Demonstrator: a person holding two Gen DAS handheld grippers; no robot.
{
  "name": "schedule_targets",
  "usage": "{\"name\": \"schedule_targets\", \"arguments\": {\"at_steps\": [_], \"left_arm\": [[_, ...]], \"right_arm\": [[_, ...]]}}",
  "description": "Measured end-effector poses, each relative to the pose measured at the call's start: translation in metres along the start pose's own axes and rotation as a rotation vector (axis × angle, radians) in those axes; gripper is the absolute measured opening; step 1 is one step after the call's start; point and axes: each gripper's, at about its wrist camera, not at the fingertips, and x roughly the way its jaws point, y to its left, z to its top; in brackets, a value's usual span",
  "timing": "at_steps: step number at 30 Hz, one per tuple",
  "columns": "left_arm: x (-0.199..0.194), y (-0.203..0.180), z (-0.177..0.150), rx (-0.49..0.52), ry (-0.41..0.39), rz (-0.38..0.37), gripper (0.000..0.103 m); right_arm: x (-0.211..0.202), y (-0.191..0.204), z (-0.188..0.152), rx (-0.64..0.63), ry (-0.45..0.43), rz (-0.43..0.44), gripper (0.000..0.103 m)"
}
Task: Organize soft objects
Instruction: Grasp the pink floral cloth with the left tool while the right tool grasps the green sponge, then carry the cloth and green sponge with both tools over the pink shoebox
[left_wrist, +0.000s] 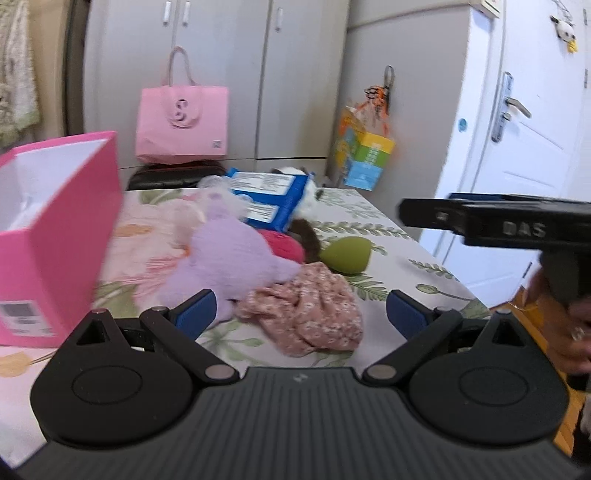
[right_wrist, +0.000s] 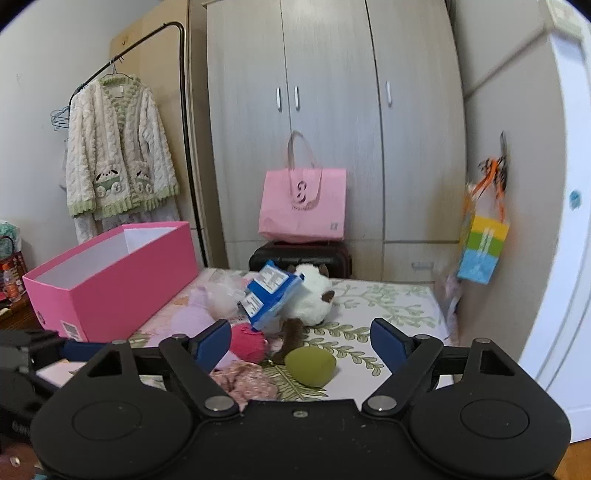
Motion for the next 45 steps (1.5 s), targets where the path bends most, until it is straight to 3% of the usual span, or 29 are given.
{"name": "schedule_targets", "arguments": {"at_steps": [9,14,17,21,23,27,32,33,36,45], "left_arm": [[0.045,-0.014,-0.009,0.048,0.086,-0.004,0.097],[0.06,-0.021,-0.012,0.093,0.109,0.057,0.097],[0.065,-0.025,-0.014,0.107,0.108,0.09,0.097],[0.071,-0.022,-0.015,0.07,0.12,0.084,0.097],[0.074,-0.027,-0.016,0.109,0.126,0.105,0.094],[0.073,-0.028,-0.016,0.096,0.105,0.115,0.067],[0.071,-0.022,-0.014,0.059,0.089,0.129,0.04],[0.071,-0.02,-0.013,0.049,0.085,0.125,0.034],[0.068,-0.015,-0.014,0.022,0.07,0.105,0.028],[0.049,-0.007,-0.016,-0.008,0.054,0.053,0.027]], "right_arm": [[0.057,-0.026,-0.02,0.037,0.096,0.117,0.085],[0.078,-0.035,-0.03,0.096,0.097,0.183,0.085],[0.087,-0.035,-0.033,0.075,0.086,0.194,0.085],[0.095,-0.035,-0.031,0.052,0.145,0.222,0.085],[0.098,-0.032,-0.031,0.025,0.172,0.223,0.08],[0.104,-0.029,-0.035,0.001,0.205,0.203,0.076],[0.102,-0.028,-0.036,0.005,0.191,0.16,0.05],[0.101,-0.028,-0.037,0.006,0.188,0.158,0.05],[0.099,-0.025,-0.037,-0.01,0.176,0.144,0.047],[0.08,-0.012,-0.045,-0.023,0.146,0.064,0.047]]}}
